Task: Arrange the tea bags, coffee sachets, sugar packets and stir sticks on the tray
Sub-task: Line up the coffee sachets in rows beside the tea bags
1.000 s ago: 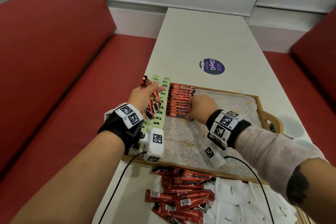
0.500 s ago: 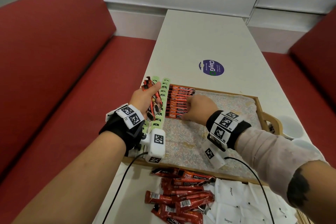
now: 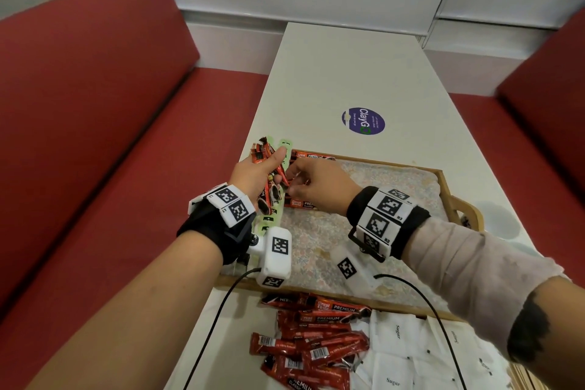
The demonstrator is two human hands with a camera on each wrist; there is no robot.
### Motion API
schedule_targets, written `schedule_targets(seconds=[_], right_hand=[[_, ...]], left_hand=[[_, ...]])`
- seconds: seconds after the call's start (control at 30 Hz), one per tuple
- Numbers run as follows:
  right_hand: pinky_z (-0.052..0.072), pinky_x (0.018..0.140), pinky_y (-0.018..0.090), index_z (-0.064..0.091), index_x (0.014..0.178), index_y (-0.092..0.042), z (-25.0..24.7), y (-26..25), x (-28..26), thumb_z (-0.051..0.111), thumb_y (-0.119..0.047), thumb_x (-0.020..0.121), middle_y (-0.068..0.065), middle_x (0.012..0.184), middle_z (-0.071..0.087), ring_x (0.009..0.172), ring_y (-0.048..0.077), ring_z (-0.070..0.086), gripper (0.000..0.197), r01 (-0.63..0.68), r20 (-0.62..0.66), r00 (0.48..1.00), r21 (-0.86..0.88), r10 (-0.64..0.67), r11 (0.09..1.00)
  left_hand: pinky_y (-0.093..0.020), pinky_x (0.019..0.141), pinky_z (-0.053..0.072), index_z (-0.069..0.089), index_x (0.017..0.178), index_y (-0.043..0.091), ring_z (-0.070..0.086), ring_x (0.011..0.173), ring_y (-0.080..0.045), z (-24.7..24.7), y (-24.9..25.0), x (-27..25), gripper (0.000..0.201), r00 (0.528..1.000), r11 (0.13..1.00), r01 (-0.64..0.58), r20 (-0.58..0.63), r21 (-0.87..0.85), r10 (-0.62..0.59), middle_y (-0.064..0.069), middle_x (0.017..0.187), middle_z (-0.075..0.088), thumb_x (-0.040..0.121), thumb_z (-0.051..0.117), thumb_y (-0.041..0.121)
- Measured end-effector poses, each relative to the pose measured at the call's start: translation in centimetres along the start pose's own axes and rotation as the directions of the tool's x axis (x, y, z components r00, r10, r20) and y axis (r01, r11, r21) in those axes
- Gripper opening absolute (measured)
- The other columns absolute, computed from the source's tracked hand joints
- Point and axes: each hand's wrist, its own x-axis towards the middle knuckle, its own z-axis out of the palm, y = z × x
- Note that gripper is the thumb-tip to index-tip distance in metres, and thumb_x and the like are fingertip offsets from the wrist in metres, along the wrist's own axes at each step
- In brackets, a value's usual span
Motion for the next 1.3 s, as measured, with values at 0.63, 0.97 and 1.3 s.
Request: schedule_targets(seconds=[0.63,0.97,1.3], right_hand=[[0.041,0.059,0.021,0.052,0.094,-0.016,0.1,0.2,0.3,0.071,-0.015,0.081,0.000,0.080,0.066,0.070,0.013,0.060,0.024,-0.062,-0.023,0.998,0.104,0.065,0.993],[0.041,0.051,0.009,0.053,0.097,-0.012,-0.4,0.5,0.3,0.062,-0.005,0.088,-0.002,0.069,0.063,0.059,0.006,0.063,0.015,-0.065,0.004,0.998,0.221,0.066,0.973],[0.048,0.051,0.016,0.055,0.069,-0.015,-0.7,1.1,0.1,0.067,-0.013,0.088,-0.001,0.061,0.061,0.049,0.004,0.061,0.022,-0.108,-0.003,0.994,0.275,0.113,0.955]], left_hand=[[-0.022,0.047,0.043,0.062,0.069,0.017,0.046,0.041,-0.011,0.5,-1.0,0.1,0.027,0.999,1.000,0.010,0.037,-0.003,-0.010,0.003,0.047,0.053,0.077,0.073,0.039],[-0.038,0.071,0.045,0.070,0.060,0.033,0.051,0.052,-0.014,-0.5,-1.2,0.8,0.021,0.999,0.998,-0.040,0.029,0.057,0.038,0.004,0.056,0.059,0.056,0.084,0.048],[-0.036,0.070,0.048,0.071,0.070,0.032,0.055,0.057,-0.015,-0.2,-1.7,0.8,0.052,0.998,0.994,-0.050,0.028,0.095,0.048,0.004,0.064,0.064,0.033,0.082,0.067]])
